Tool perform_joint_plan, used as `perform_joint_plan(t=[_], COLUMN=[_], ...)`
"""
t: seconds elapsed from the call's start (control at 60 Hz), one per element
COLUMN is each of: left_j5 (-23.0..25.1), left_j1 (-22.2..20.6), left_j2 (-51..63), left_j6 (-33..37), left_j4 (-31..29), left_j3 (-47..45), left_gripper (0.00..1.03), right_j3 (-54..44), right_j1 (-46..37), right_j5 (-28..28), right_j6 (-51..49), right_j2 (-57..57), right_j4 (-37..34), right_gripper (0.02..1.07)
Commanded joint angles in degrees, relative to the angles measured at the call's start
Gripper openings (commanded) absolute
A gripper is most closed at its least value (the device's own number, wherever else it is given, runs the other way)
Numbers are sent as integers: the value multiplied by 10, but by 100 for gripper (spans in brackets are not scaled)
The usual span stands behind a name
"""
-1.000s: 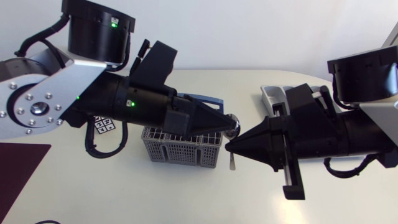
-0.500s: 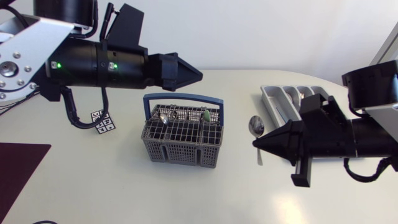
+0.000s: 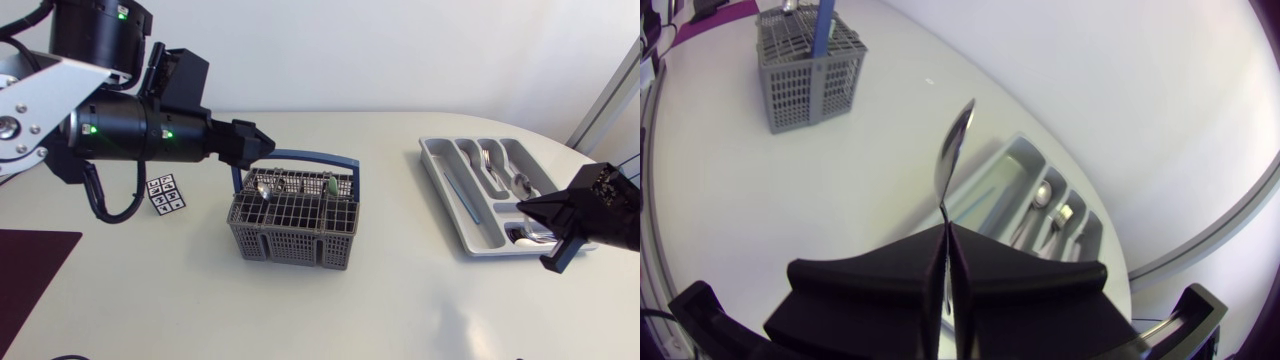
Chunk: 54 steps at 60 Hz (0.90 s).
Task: Transfer all utensils from the basket to the drawer tray.
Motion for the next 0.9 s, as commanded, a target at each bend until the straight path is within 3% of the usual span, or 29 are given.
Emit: perform_joint_plan(t=[0.0, 0.3, 0.733, 0.833, 0.883], left_j5=[-5, -20, -25, -26, -27], left_j1=[5, 3, -3, -6, -8], left_j2=[9, 20, 20, 22, 24], left_j6=[5, 0, -8, -8, -8], left_j4=[-5, -7, -16, -16, -16], left_j3=[-23, -42, -42, -44, -46], left_gripper=[68, 68, 68, 68, 68], right_j3=[-25, -24, 17, 12, 9], right_j1=[-40, -112, -156, -156, -155], right_j5=[11, 35, 59, 73, 82], right_j6=[-56, -120, -171, -180, -181], right_j2=[43, 203, 373, 394, 404], right_j4=[53, 257, 392, 418, 431], right_gripper=[8, 8, 8, 10, 17])
